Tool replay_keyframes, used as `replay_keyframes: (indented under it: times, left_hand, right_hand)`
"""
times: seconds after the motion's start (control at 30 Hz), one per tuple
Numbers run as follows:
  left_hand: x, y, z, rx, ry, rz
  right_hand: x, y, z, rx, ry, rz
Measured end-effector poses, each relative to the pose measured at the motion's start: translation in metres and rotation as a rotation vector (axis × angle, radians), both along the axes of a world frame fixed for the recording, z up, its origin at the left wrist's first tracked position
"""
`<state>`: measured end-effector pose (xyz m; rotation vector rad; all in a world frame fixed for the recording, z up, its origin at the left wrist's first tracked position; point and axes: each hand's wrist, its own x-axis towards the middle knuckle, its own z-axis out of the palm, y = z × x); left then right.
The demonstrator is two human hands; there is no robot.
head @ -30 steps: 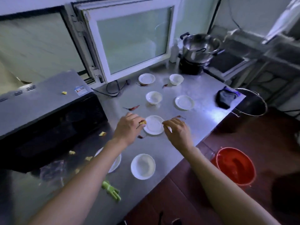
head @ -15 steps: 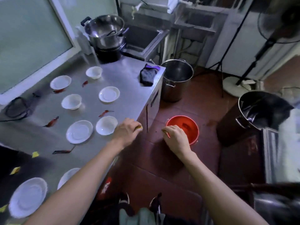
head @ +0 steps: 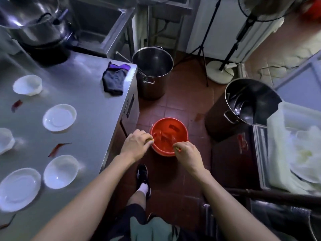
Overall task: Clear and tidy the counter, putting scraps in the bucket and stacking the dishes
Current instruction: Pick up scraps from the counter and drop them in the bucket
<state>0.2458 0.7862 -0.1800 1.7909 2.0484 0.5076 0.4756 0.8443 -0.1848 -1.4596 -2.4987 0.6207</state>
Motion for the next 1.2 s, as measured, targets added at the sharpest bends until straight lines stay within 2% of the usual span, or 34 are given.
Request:
replay_keyframes:
  times: [0.2, 0.53, 0.63, 0.93, 1.2]
  left_hand:
    - [-0.026, 0.068, -0.053, -0.125, -0.079, -0.005]
    - [-0.010, 0.155, -0.115, -0.276, -0.137, -0.047]
    - [0.002, 0.179, -0.144, -0.304, -0.136, -0.003]
    - [0.023, 0.208, -0.268, -0.436, -0.161, 0.058]
    - [0.028, 0.237, -0.386, -0.465, -0.146, -0.037]
  right_hand:
    - [-0.024, 0.060, -0.045, -0.125, -0.104, -0.042]
    - [-0.024, 0.140, -0.117, -0.298, -0.093, -0.127]
    - [-0.019, 0.166, -0.149, -0.349, -0.059, -0.140]
    - [-0.005, 0.202, -0.280, -0.485, -0.075, -0.178]
    - [-0.001, 0.214, -0.396, -0.572, -0.066, -0.248]
